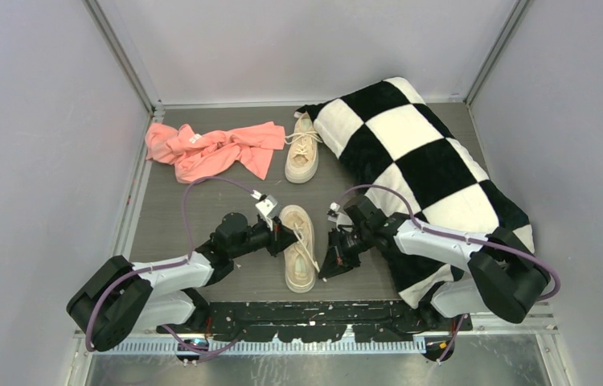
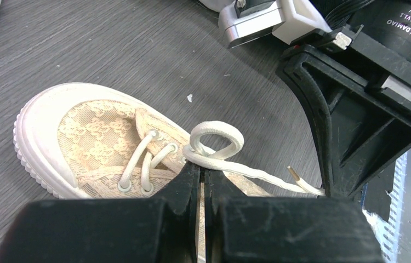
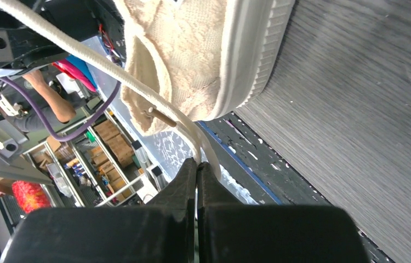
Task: Tie the shoes
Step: Wrap the shoelace around the shoelace.
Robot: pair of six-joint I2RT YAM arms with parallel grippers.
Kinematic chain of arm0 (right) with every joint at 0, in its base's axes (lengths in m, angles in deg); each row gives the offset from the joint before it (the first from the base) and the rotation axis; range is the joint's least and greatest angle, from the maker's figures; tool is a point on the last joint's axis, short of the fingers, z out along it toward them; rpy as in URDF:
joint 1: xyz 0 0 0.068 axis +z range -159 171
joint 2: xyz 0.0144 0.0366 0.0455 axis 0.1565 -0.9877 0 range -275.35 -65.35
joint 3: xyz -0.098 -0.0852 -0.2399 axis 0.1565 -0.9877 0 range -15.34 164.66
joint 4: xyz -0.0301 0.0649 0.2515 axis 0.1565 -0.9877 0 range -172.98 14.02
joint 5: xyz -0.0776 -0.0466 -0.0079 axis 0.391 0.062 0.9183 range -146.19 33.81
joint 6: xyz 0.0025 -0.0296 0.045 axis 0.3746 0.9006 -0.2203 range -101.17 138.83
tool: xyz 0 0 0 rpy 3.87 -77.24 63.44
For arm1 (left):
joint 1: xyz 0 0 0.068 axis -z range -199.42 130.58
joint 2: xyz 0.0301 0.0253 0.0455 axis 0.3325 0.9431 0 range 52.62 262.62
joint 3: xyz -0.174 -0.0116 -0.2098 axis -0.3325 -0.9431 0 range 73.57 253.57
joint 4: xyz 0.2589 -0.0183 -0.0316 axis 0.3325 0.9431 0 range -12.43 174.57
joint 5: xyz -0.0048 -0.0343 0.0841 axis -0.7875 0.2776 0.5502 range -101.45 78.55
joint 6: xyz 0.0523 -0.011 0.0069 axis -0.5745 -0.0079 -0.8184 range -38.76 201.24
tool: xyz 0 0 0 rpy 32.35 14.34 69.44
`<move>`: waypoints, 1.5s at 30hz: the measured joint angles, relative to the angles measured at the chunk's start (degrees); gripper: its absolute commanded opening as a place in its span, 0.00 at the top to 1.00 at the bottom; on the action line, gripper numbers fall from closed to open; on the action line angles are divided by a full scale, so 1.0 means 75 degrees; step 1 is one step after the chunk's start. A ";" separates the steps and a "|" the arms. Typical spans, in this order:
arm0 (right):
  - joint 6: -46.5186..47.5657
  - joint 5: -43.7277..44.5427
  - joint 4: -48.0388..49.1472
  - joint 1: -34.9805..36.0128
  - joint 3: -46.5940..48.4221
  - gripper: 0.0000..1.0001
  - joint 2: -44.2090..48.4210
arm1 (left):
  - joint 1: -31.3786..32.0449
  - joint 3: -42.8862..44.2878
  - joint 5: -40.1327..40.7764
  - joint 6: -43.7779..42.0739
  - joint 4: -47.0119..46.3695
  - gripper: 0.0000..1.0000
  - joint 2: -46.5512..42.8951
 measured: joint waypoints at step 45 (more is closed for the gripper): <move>-0.1390 0.0172 0.4651 -0.0839 -0.0192 0.54 -0.1172 | -0.0003 -0.0085 -0.0274 0.0009 0.0399 1.00 -0.0388</move>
